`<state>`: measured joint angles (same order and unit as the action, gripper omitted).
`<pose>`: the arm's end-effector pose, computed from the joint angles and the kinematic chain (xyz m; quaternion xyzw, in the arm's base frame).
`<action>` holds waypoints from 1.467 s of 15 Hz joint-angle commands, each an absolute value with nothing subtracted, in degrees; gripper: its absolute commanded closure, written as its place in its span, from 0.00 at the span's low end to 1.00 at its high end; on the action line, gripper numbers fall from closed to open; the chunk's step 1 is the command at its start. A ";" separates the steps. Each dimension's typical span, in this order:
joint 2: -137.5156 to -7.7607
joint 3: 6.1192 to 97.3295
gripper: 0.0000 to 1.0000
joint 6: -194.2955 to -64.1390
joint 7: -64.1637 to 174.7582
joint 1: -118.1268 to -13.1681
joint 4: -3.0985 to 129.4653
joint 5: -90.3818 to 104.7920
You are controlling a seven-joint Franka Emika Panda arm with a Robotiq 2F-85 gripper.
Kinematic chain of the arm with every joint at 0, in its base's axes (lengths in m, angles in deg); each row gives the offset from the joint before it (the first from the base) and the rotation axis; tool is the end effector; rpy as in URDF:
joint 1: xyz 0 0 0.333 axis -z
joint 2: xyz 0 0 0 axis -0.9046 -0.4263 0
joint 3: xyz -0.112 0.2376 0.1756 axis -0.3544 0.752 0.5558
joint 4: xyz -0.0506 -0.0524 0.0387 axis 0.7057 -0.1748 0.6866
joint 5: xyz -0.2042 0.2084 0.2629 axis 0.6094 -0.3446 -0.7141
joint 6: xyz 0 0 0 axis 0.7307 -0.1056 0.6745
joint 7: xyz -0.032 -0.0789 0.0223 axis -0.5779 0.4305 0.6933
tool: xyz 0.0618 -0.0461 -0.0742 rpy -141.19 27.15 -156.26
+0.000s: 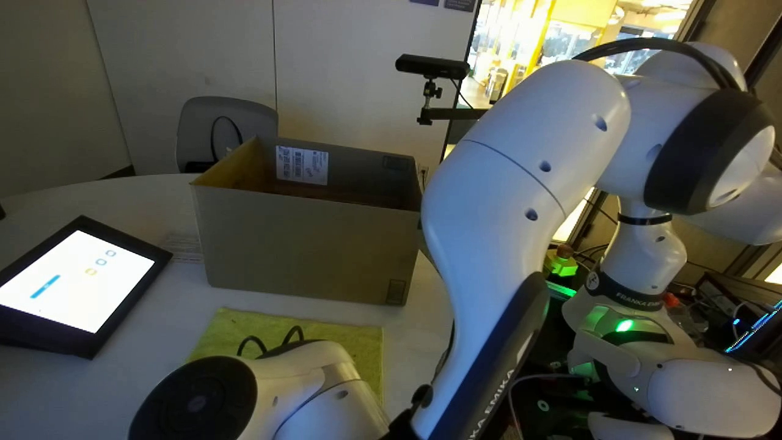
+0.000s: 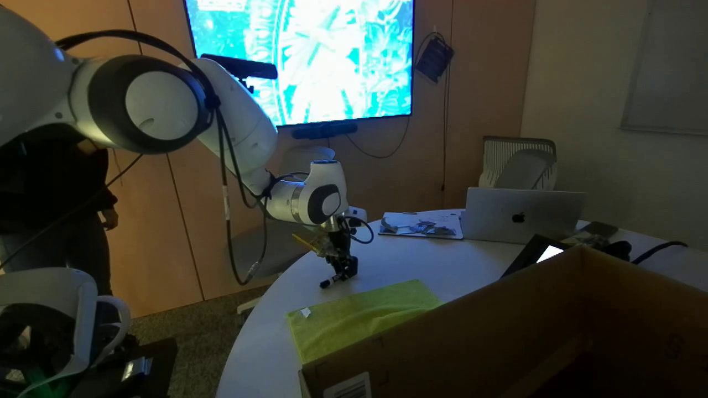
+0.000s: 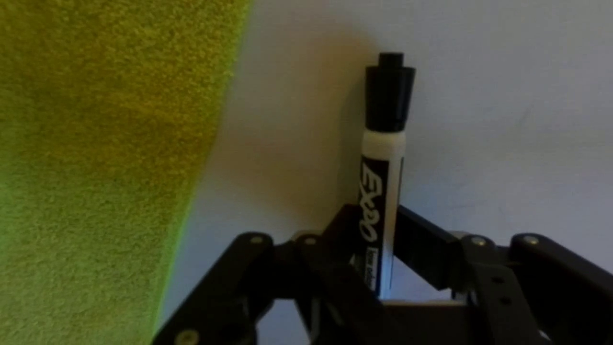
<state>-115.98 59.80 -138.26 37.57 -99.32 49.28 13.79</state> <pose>0.5755 0.4481 0.0918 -0.9810 -0.1865 -0.0528 0.0055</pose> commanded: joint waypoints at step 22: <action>-105.17 55.40 0.82 -138.81 36.23 -96.40 64.45 13.74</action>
